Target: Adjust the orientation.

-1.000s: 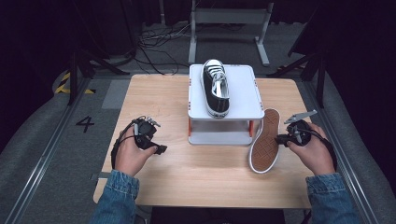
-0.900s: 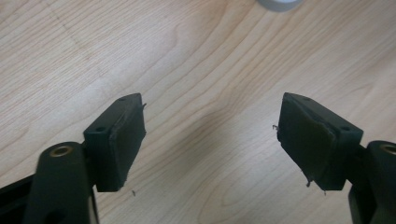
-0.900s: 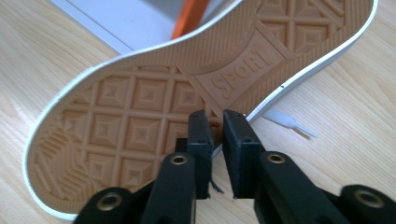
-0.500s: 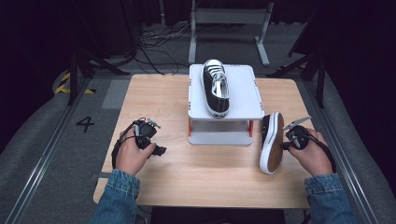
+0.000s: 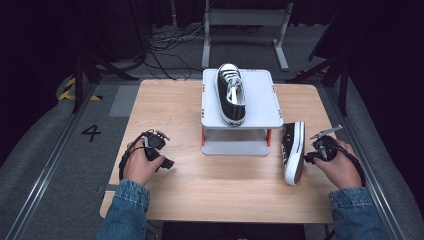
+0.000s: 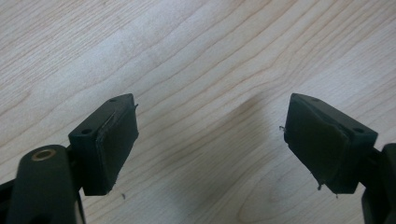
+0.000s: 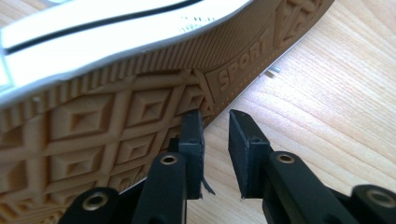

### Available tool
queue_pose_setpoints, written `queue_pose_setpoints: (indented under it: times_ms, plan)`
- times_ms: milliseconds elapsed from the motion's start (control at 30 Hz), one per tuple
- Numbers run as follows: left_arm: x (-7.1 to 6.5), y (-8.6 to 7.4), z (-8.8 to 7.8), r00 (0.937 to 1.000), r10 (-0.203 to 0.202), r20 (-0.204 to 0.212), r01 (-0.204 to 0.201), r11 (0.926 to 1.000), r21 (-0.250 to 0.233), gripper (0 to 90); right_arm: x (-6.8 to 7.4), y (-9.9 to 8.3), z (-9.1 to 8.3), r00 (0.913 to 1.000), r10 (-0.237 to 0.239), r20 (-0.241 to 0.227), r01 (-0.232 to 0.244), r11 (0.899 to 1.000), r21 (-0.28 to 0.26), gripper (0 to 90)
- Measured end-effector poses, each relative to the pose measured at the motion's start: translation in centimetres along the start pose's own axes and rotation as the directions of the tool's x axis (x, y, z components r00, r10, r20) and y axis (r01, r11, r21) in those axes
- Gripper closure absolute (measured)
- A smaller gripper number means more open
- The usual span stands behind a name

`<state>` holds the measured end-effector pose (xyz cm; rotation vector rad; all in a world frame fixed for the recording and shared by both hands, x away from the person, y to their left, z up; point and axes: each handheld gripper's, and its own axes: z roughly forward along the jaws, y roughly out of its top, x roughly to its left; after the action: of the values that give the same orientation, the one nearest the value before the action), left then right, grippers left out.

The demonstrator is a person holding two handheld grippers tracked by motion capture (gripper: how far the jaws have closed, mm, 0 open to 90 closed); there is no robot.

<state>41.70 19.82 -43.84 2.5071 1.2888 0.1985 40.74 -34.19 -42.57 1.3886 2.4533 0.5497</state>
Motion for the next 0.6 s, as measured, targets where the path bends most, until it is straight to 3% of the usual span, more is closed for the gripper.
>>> queue_pose_setpoints:
  times_ms: [100, 167, 233, 333, 433, 500, 600]
  plan:
    - [-0.2, 0.0, -0.5, 0.9995, 0.032, -0.001, -0.032, 0.9994, -0.016, 18.2, 0.4, 0.6, -2.3, 0.9999, 0.0, -0.013, -0.001, 0.998, -0.056, 77.4]
    - [-0.2, -0.1, -0.6, 0.9993, 0.037, -0.002, -0.037, 0.9991, -0.021, 18.2, 0.6, 0.8, -2.9, 0.9999, -0.008, -0.01, 0.007, 0.997, -0.074, 78.0]
    - [-0.3, -0.2, -0.7, 0.9991, 0.042, -0.006, -0.042, 0.9989, -0.02, 18.4, 1.2, 1.6, -4.6, 0.9994, -0.032, -0.009, 0.031, 0.99, -0.139, 78.2]
    - [-0.4, -0.4, -0.7, 0.9992, 0.04, 0.006, -0.04, 0.9991, -0.008, 18.5, 2.5, 2.7, -5.7, 0.9973, -0.072, -0.009, 0.069, 0.977, -0.202, 77.9]
    - [-0.4, -0.6, -0.6, 0.9993, 0.038, 0.005, -0.038, 0.9993, 0.008, 18.6, 3.0, 3.2, -5.2, 0.9954, -0.093, -0.022, 0.087, 0.976, -0.199, 78.0]
    - [-0.5, -0.6, -0.5, 0.9991, 0.042, -0.001, -0.042, 0.999, 0.013, 18.7, 3.6, 3.5, -4.1, 0.993, -0.118, -0.009, 0.115, 0.981, -0.155, 78.7]
    - [-0.4, -0.5, -0.4, 0.9989, 0.047, -0.005, -0.047, 0.9988, 0.014, 18.6, 3.6, 3.6, -3.8, 0.9929, -0.117, -0.021, 0.112, 0.981, -0.157, 79.6]
